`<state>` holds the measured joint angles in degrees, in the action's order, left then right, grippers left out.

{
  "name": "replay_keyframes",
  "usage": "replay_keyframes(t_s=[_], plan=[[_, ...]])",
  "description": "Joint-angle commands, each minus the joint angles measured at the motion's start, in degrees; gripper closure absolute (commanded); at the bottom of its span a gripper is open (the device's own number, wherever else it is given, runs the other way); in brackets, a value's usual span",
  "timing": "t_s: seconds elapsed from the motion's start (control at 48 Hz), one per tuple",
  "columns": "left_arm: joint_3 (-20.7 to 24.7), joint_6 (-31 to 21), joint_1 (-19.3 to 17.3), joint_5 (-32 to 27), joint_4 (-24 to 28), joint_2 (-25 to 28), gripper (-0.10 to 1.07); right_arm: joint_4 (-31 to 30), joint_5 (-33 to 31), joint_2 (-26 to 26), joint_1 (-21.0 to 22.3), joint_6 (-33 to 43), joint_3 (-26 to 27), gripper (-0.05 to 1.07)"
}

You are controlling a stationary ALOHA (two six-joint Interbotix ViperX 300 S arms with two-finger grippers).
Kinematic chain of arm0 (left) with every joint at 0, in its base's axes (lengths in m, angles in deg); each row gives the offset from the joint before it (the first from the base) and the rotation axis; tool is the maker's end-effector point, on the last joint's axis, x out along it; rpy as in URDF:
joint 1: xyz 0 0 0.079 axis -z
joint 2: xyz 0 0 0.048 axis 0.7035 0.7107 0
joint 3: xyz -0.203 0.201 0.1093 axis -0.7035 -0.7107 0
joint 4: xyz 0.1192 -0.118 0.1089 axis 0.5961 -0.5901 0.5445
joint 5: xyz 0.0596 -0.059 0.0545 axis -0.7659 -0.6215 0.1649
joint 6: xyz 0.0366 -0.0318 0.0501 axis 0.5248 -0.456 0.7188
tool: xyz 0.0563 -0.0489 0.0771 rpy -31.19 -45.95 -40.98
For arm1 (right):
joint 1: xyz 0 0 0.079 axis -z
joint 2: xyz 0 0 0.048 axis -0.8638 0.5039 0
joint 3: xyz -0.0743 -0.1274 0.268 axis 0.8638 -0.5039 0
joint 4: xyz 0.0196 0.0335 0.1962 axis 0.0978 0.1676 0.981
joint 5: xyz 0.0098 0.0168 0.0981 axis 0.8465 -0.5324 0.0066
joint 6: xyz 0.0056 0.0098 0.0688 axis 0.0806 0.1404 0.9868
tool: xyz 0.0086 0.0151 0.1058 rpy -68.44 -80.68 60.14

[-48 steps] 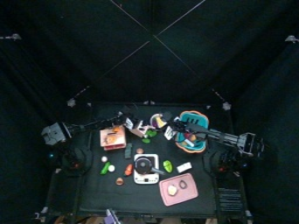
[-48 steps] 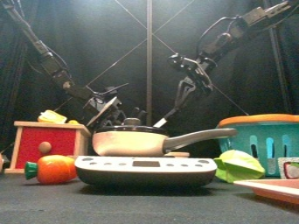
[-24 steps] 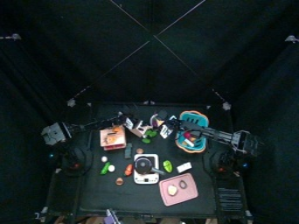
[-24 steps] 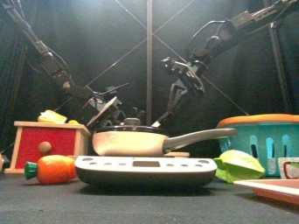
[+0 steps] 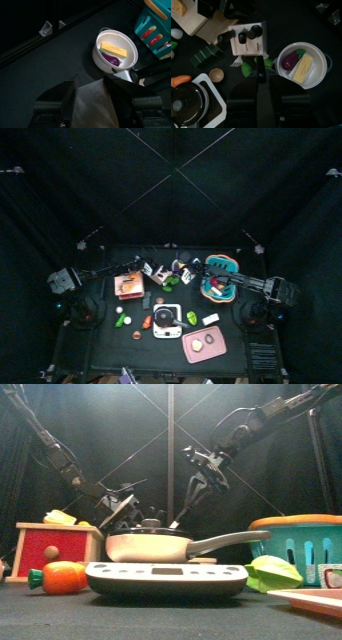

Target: Place pairing knife in holder

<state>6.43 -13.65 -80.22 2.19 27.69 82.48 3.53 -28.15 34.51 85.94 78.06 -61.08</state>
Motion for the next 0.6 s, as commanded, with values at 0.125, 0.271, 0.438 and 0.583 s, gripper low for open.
replay_keyframes(t_s=[0.125, 0.271, 0.438, 0.583], plan=[[0.97, 0.09, 0.18, 0.44, -0.26, -0.35, 0.15, 0.88, 2.9, -0.44, 0.35, -0.09, 0.88, 0.42], [0.97, 0.09, 0.18, 0.35, -0.26, -0.35, 0.15, 1.14, 5.8, -0.18, 0.35, 0.09, 0.88, 0.32], [0.88, 0.09, 0.18, 0.44, -0.26, -0.35, 0.15, 1.23, 7.47, 0.18, 0.44, 0.18, 0.88, 0.2], [0.79, 0.09, 0.09, 0.44, -0.26, -0.53, 0.15, 1.23, 7.47, 0.18, 0.18, 0.26, 0.44, 0.18]])
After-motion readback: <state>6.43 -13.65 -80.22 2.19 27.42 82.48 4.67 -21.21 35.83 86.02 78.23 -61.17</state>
